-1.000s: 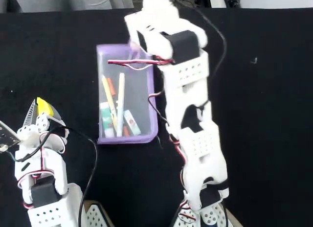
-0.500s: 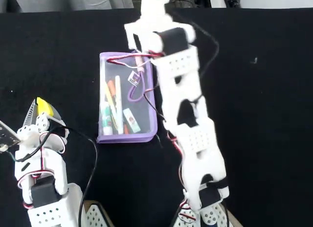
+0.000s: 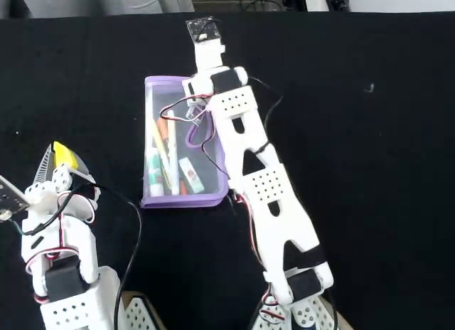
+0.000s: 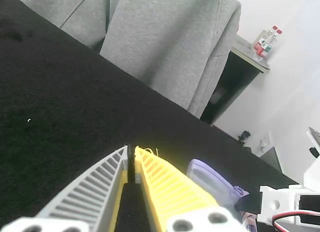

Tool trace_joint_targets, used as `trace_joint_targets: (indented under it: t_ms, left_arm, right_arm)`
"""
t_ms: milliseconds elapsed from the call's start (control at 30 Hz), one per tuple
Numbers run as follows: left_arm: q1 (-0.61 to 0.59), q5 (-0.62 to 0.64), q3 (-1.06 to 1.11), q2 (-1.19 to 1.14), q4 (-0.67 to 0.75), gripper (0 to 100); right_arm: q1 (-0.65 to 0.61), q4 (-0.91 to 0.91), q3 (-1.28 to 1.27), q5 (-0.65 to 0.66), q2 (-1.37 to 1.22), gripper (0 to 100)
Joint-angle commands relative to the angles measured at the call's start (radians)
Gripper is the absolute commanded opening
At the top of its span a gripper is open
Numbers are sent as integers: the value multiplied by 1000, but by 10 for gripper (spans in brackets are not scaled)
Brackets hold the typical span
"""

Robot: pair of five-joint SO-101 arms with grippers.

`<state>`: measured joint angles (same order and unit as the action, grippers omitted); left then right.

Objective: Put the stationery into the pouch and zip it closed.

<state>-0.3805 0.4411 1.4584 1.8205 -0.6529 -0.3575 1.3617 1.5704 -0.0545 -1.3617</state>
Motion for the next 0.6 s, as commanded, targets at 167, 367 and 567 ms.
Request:
trace_joint_targets:
  t_ms: [167, 367, 567]
  left_arm:
    - [-7, 12, -12, 6, 18, 30]
    - [-7, 12, -12, 6, 18, 30]
    - [-7, 12, -12, 6, 18, 30]
  right_arm:
    - [17, -51, 96, 11, -36, 192]
    - [18, -54, 96, 77, -39, 10]
    - [17, 2, 102, 71, -22, 11]
